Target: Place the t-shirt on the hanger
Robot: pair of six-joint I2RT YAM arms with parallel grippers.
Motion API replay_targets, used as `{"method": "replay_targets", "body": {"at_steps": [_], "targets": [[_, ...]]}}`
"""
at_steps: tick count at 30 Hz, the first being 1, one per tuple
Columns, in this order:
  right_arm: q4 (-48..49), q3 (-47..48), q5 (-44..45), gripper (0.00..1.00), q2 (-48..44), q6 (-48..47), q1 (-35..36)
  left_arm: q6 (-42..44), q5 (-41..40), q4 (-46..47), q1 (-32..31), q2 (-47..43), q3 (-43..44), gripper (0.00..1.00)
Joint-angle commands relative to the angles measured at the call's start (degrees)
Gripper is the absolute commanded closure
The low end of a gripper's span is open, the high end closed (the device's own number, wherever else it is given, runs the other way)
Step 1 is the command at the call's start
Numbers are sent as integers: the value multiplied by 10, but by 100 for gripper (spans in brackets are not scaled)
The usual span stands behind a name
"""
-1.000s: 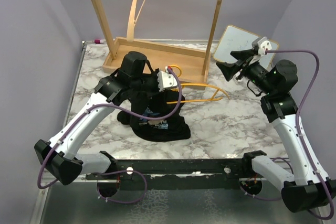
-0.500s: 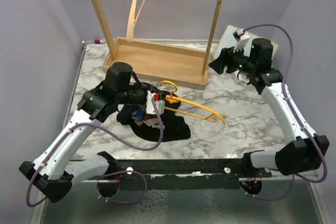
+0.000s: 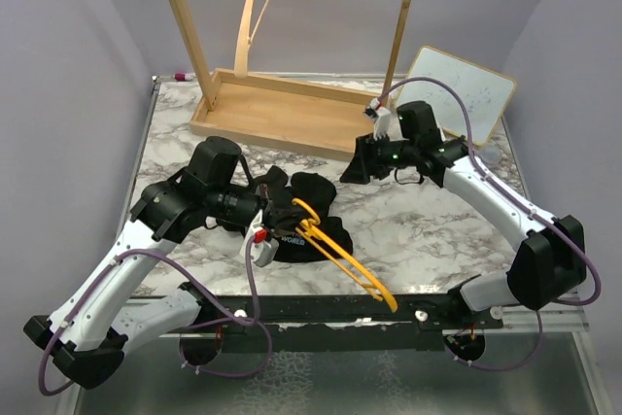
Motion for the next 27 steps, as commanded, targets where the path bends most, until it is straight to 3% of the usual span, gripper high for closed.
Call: {"method": "replay_targets", "body": {"at_steps": [1, 10, 27], "targets": [[2, -28, -9, 42, 13, 37, 55, 117, 63, -71, -4, -12, -3, 100], [90, -51, 4, 38, 26, 102, 130, 145, 65, -99, -8, -3, -5, 100], [174, 4, -7, 40, 142, 128, 183, 84, 44, -47, -11, -9, -16, 100]]}}
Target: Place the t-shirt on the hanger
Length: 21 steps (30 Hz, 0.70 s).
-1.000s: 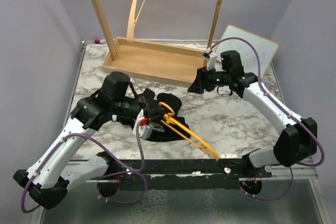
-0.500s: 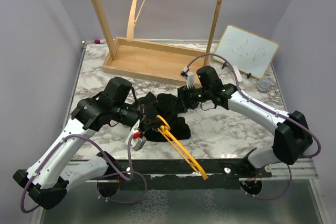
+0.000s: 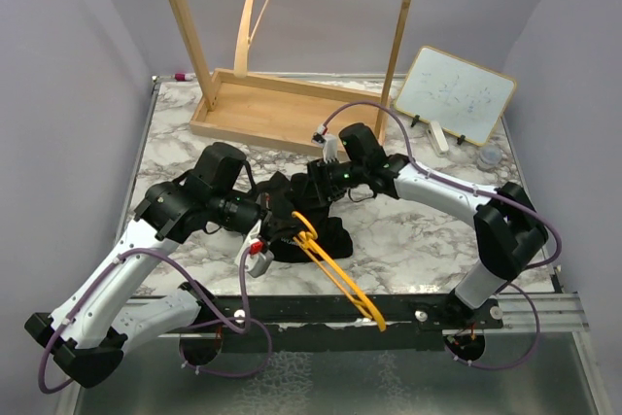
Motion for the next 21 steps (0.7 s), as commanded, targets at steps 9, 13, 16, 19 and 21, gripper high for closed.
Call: {"method": "replay_targets", "body": {"at_steps": [9, 13, 16, 19, 21], "targets": [[63, 10, -17, 65, 45, 15, 36, -43, 14, 61, -3, -14, -12, 100], [56, 10, -2, 95, 48, 13, 36, -72, 3, 94, -3, -14, -14, 100], [35, 3, 42, 99, 25, 6, 36, -140, -33, 159, -3, -22, -25, 100], [1, -5, 107, 99, -12, 3, 35, -241, -111, 251, -3, -35, -50, 100], [-15, -16, 151, 99, -43, 6, 30, -288, -166, 295, -3, -41, -62, 100]]}}
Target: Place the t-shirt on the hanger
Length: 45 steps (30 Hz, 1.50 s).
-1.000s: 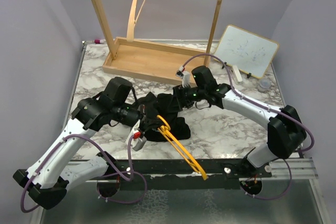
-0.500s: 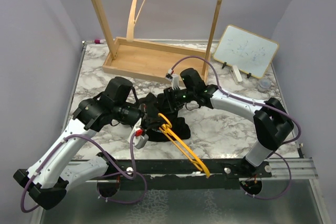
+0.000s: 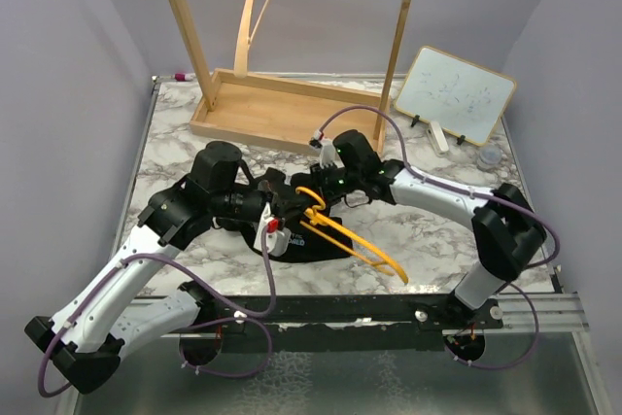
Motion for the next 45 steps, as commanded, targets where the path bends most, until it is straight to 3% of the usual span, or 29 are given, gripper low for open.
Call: {"method": "replay_targets", "body": {"at_steps": [1, 6, 16, 24, 45], "targets": [[-44, -22, 122, 99, -85, -3, -6, -148, -136, 151, -3, -25, -20, 100], [-70, -63, 197, 99, -157, 15, -37, -176, -207, 179, -3, -59, -46, 100], [-122, -94, 262, 99, -248, 25, -119, -204, -361, 234, -3, -97, -111, 100], [-168, -91, 310, 99, -292, 32, -135, -229, -469, 289, -3, -89, -152, 100], [-305, -10, 455, 99, -350, 40, -137, -203, -596, 352, 10, 26, -171, 100]]}}
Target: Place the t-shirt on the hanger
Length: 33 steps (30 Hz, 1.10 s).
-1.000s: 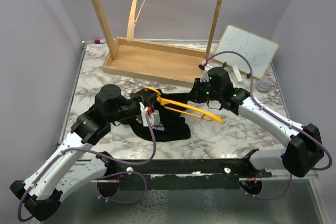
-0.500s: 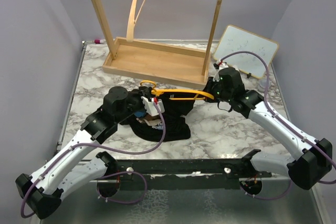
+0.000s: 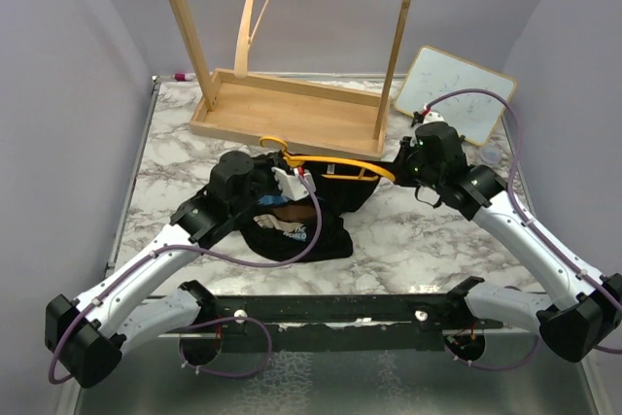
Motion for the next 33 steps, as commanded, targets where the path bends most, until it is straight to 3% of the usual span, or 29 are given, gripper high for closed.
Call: {"method": "replay_targets", "body": {"at_steps": [1, 14, 25, 33], "targets": [[-45, 27, 68, 99, -21, 2, -9, 7, -103, 0, 18, 31, 9, 100], [-71, 87, 106, 99, -7, -27, -10, 36, -117, 7, 37, 78, 30, 100], [-109, 209, 38, 99, 85, -78, -2, 27, -97, -18, 35, 203, 162, 100], [-116, 273, 60, 99, 137, -71, 68, -1, -82, -27, 3, 272, 235, 100]]}}
